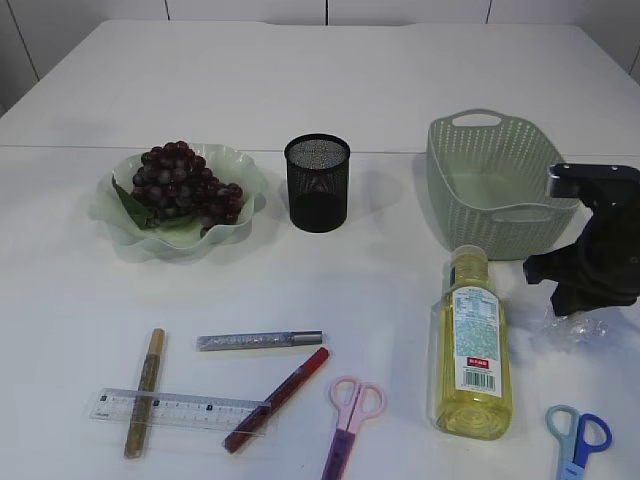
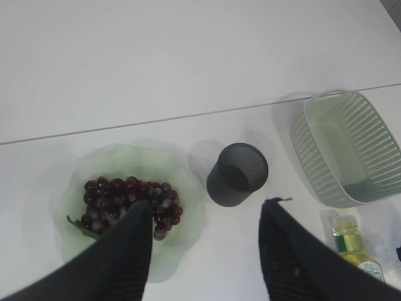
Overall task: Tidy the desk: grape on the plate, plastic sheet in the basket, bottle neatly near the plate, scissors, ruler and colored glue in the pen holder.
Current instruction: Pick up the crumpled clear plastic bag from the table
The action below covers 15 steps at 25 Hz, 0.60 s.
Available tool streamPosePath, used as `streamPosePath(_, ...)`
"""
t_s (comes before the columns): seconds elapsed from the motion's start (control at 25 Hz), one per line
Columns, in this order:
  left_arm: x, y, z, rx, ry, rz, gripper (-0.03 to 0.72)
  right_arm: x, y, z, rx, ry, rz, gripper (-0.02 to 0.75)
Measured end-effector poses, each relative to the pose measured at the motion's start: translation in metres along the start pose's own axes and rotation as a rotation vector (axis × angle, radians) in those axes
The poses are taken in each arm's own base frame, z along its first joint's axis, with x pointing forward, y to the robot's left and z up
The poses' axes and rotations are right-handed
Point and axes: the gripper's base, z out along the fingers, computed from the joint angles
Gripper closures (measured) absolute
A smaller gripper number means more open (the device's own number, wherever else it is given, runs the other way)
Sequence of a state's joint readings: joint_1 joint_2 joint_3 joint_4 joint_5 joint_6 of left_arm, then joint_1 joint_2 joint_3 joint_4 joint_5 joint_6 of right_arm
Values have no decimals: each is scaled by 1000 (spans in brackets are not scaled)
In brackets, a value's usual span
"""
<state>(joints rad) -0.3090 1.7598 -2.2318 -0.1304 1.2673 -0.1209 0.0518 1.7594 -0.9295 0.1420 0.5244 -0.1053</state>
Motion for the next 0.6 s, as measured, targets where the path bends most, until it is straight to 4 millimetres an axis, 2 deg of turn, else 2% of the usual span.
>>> streamPosePath(0.44,0,0,0,0,0,0,302,8,5,-62,1,-35,-37,705)
streamPosePath(0.6,0,0,0,1,0,0,303,9,7,-92,1,-83,-49,706)
